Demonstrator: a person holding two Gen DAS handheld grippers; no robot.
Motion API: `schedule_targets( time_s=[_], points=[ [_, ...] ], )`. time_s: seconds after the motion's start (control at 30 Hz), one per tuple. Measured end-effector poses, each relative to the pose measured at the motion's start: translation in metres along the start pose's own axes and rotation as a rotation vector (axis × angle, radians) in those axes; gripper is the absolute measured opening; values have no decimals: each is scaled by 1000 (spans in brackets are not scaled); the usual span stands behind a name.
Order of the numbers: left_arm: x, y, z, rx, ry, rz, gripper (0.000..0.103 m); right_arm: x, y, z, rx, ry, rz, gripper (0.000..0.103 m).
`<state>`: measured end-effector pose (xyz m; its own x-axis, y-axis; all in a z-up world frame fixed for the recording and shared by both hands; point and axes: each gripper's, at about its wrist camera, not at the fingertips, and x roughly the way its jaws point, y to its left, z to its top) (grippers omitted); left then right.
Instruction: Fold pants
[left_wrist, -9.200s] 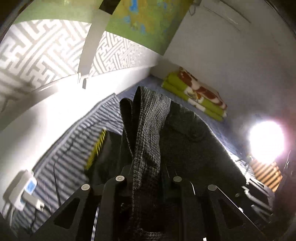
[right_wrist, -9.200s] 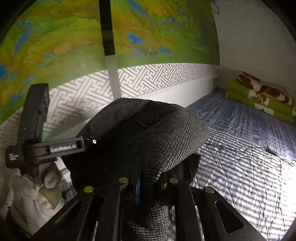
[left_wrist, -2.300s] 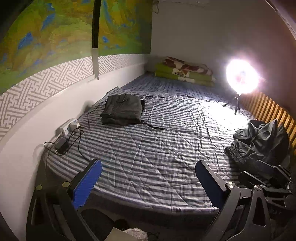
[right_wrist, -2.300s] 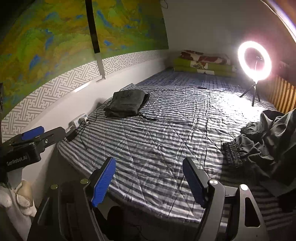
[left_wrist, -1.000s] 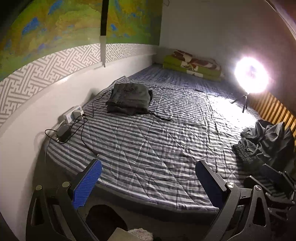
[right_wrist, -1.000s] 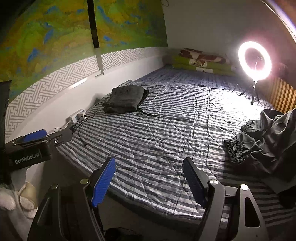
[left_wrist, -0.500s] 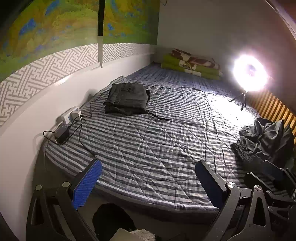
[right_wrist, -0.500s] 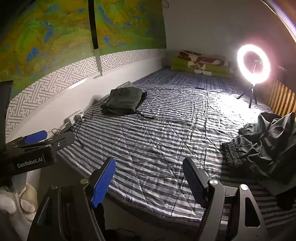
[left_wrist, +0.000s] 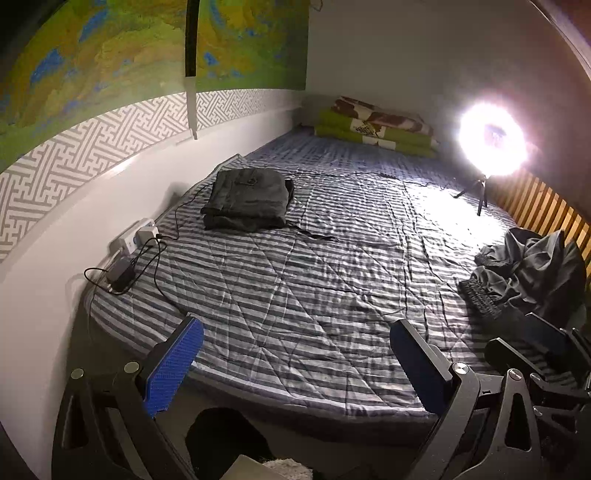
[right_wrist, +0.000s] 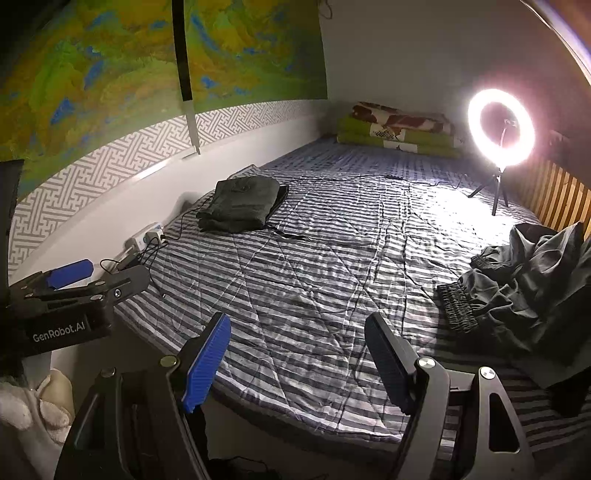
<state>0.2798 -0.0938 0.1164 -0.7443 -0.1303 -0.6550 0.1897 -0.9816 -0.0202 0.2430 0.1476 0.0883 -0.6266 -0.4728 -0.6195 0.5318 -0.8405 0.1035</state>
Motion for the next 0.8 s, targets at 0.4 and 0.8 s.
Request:
schedule_targets(
  time_s=[0.4, 0.8],
  points=[
    [3, 3, -2, -11, 5, -7, 102, 5, 7, -3, -5, 8, -6, 71],
    [11, 4, -6, -19, 17, -14, 102, 8, 6, -6, 7, 17, -6, 71]
  ],
)
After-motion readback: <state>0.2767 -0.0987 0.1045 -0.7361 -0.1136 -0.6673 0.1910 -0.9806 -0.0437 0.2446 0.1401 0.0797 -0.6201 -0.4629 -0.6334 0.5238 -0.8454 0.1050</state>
